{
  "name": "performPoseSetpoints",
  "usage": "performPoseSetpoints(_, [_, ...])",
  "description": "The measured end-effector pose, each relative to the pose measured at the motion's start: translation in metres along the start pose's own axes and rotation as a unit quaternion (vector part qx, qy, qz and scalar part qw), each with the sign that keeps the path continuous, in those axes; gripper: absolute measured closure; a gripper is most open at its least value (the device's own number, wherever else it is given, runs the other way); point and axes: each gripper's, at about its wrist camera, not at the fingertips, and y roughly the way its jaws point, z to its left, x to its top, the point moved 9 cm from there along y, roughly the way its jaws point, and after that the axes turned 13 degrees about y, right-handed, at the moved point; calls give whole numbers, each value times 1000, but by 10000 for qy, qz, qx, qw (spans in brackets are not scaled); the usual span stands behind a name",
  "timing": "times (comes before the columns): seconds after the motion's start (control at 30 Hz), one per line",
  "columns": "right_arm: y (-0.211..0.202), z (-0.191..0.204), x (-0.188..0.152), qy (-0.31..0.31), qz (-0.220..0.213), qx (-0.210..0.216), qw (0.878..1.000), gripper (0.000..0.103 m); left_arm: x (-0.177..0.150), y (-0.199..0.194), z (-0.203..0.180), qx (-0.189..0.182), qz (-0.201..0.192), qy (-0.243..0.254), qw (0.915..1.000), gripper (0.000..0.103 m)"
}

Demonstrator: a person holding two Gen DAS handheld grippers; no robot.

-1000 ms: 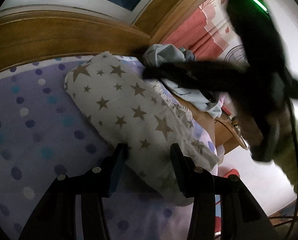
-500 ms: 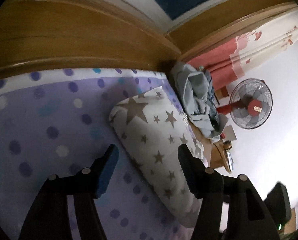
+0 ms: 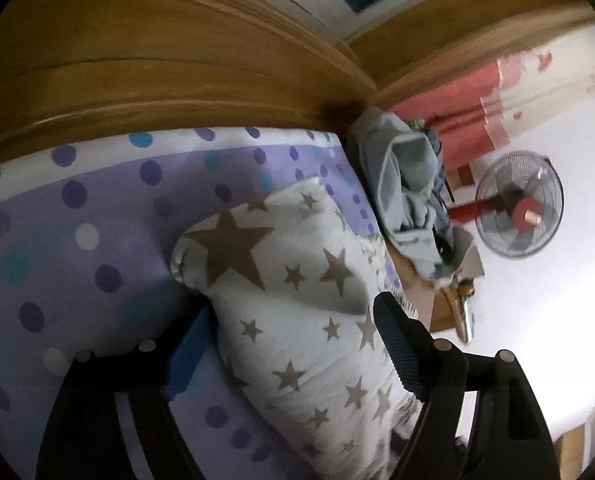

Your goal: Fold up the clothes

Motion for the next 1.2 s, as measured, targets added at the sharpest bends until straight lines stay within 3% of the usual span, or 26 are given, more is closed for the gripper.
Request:
performPoseSetpoints(0.03, [3,-5,0,82,3,-133,9999,49,1,0,2,21,-51,-134,9999,24])
performPoseSetpoints(0.1, [7,-11,1,214,-30,-301,9993,55,3,1,8,227,-103,-304,9992,44])
performPoseSetpoints(0.17, [6,-14,3,317,-75,-289,9990,65,2,-4,8,316,-143,-280,9990,54])
performPoseSetpoints(0.23, [3,-18,5,523,-87,-98,9985,74,1,-9,7,405,-184,-256,9987,62])
performPoseSetpoints(0.3, [-1,-25,4,845,-105,258,9960,76,1,-18,4,484,-238,-151,9984,74])
performPoseSetpoints(0.53, [-19,-50,5,1954,-163,1493,9692,78,-9,-64,-17,1118,-258,524,9920,75])
performPoseSetpoints(0.63, [-29,-61,7,2414,-187,2012,9492,78,-7,-69,-29,1216,-219,674,9900,75])
performPoseSetpoints(0.8, [-43,-84,10,3141,-210,2777,9076,78,8,-51,-68,1224,-111,1353,9832,74])
performPoseSetpoints(0.93, [-22,-114,0,3605,-93,2642,8945,78,22,-23,-99,1204,19,1962,9731,73])
performPoseSetpoints(1.1, [4,-151,-13,4171,53,2465,8748,73,30,28,-112,1165,381,2272,9661,73])
performPoseSetpoints(1.2, [19,-173,-21,4502,141,2353,8612,65,28,51,-112,1180,548,2319,9640,73])
